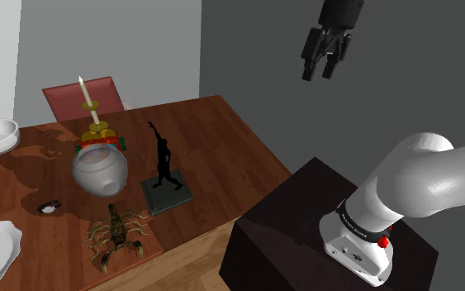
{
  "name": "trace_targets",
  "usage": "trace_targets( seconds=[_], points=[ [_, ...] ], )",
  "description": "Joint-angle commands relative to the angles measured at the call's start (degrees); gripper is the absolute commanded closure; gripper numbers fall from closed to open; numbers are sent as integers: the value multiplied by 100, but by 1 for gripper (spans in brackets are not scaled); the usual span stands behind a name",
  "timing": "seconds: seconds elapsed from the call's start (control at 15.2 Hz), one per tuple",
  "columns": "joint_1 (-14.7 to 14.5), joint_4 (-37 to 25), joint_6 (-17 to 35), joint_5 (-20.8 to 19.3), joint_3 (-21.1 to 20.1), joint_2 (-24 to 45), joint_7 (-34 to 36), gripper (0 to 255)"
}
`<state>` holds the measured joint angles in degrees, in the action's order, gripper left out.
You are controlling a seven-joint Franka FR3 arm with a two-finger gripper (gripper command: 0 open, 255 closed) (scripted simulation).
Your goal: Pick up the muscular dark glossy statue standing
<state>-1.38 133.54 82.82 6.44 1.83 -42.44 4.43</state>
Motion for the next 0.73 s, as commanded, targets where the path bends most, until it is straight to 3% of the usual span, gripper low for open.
trace_targets(
  seconds=[0.0, 0.66],
  points=[
    [0, 0, 0, 0, 0, 0, 0, 0],
    [-262, 93, 1705, 426, -511, 1546, 317, 0]
  ],
)
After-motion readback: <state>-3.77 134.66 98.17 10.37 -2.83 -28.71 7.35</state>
